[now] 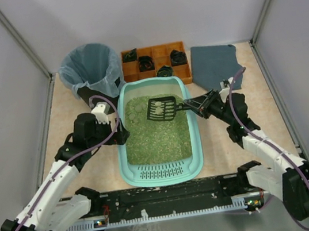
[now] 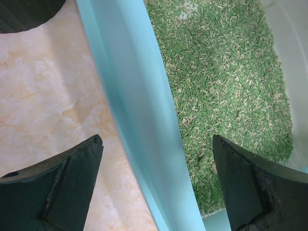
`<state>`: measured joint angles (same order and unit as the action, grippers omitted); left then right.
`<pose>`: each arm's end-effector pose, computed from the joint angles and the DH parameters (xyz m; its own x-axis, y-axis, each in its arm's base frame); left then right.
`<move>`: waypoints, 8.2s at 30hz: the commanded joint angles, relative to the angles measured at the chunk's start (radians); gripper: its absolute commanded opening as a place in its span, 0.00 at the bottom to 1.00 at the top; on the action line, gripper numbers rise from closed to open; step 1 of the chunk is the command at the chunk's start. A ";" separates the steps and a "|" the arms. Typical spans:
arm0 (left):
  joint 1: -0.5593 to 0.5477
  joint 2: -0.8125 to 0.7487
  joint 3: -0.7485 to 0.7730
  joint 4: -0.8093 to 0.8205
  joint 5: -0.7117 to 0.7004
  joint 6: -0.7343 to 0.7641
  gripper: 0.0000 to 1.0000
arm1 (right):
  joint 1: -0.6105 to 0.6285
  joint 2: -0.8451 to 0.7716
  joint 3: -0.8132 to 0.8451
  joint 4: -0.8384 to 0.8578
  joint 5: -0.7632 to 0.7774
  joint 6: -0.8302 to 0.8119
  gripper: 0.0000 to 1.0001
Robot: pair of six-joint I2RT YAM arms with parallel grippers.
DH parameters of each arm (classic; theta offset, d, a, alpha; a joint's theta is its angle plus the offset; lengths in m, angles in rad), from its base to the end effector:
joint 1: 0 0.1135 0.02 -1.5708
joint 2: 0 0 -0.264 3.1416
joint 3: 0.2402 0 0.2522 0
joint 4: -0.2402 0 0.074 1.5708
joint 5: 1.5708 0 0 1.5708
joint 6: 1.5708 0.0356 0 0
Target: Clean the litter box
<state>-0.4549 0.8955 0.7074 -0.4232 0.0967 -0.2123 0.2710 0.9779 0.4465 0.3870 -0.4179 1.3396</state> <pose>0.1750 -0.0894 0.2699 -0.6111 0.0654 -0.7888 0.3883 0.8932 -0.2267 0.2076 0.0727 0.2447 -0.6466 0.7437 -0.1699 -0.0098 0.2146 0.9766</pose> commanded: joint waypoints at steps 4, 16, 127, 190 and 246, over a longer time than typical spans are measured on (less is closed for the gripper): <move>-0.004 -0.067 0.065 0.035 -0.039 -0.068 1.00 | -0.009 -0.052 0.075 -0.070 -0.008 -0.080 0.00; -0.005 0.031 0.525 -0.097 -0.273 -0.212 1.00 | 0.011 -0.106 0.009 -0.016 0.028 -0.060 0.00; -0.006 -0.338 -0.031 -0.012 -0.194 0.073 1.00 | 0.244 0.550 0.997 -0.263 0.384 -0.107 0.00; -0.006 -0.255 -0.022 -0.034 -0.198 0.072 1.00 | 0.520 1.052 1.790 -0.302 0.413 -1.223 0.00; -0.006 -0.145 -0.030 0.032 0.009 0.110 0.89 | 0.487 0.524 0.810 -0.942 0.878 -0.272 0.00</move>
<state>-0.4568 0.7464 0.6781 -0.4171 0.0975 -0.1143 0.7734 1.4578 1.2335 -0.6041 0.4843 1.0000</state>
